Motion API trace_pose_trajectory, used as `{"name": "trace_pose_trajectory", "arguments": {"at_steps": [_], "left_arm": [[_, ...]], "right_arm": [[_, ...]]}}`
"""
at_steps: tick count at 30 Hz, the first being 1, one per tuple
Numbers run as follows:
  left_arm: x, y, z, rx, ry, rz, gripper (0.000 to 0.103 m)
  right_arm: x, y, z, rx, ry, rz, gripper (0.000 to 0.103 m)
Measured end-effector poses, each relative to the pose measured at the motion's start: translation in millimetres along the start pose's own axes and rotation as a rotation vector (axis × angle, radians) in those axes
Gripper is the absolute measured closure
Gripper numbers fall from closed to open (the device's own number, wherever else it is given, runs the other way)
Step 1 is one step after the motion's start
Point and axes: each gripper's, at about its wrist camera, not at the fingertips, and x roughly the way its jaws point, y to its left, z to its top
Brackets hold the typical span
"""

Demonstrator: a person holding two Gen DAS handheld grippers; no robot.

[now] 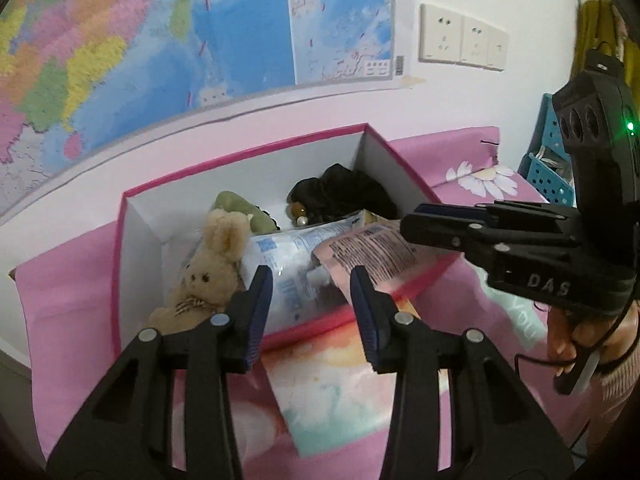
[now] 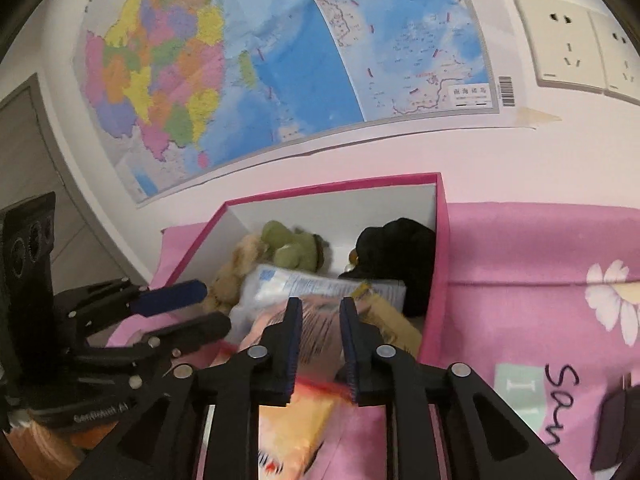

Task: Organize soft objects
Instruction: 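Move the right gripper to the white-and-yellow wet-wipes pack and grasp it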

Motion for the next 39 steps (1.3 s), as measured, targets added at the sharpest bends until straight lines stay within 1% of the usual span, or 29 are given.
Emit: {"name": "trace_pose_trajectory", "arguments": {"at_steps": [2, 3, 5, 9, 11, 15, 20, 22, 24, 28, 31, 33, 39], "left_arm": [[-13.0, -2.8, -7.9, 0.015, -0.025, -0.001, 0.058], [-18.9, -4.1, -12.0, 0.019, -0.034, -0.005, 0.055], [-31.8, -7.2, -22.6, 0.028, -0.052, -0.006, 0.053], [-49.1, -13.2, -43.5, 0.038, -0.055, 0.003, 0.051], [-54.7, -14.7, -53.9, 0.036, -0.043, 0.006, 0.051], [-61.5, -14.8, -77.7, 0.022, -0.007, 0.037, 0.051], [-64.4, -8.5, -107.0, -0.014, 0.053, 0.04, 0.051], [-65.0, -5.6, -116.5, -0.031, 0.073, 0.041, 0.051], [-64.6, -3.5, -127.8, -0.047, 0.098, 0.046, 0.051], [-62.9, 0.9, -145.5, -0.073, 0.14, 0.061, 0.051], [-62.5, 3.3, -156.8, -0.088, 0.159, 0.07, 0.051], [-62.7, 4.7, -162.9, -0.098, 0.171, 0.068, 0.051], [-61.1, 7.7, -181.3, -0.121, 0.215, 0.064, 0.051]], "right_arm": [[-12.1, 5.2, -7.6, -0.011, -0.002, 0.022, 0.075], [-17.2, 7.7, -11.3, -0.014, -0.002, 0.04, 0.072], [-27.1, 14.0, -19.8, -0.024, 0.009, 0.071, 0.07], [-38.3, 29.4, -43.2, -0.05, 0.064, 0.135, 0.066], [-38.8, 38.2, -56.1, -0.071, 0.101, 0.151, 0.065], [-34.4, 53.2, -82.0, -0.1, 0.173, 0.178, 0.065], [-24.4, 67.9, -111.9, -0.13, 0.264, 0.197, 0.065], [-19.0, 70.8, -121.3, -0.129, 0.302, 0.207, 0.063], [-12.7, 73.9, -130.1, -0.132, 0.336, 0.211, 0.058], [-3.1, 78.6, -143.7, -0.137, 0.387, 0.209, 0.055], [1.2, 81.2, -151.4, -0.141, 0.41, 0.205, 0.055], [0.9, 83.8, -154.6, -0.152, 0.406, 0.2, 0.052], [3.2, 85.4, -150.9, -0.167, 0.403, 0.175, 0.05]]}}
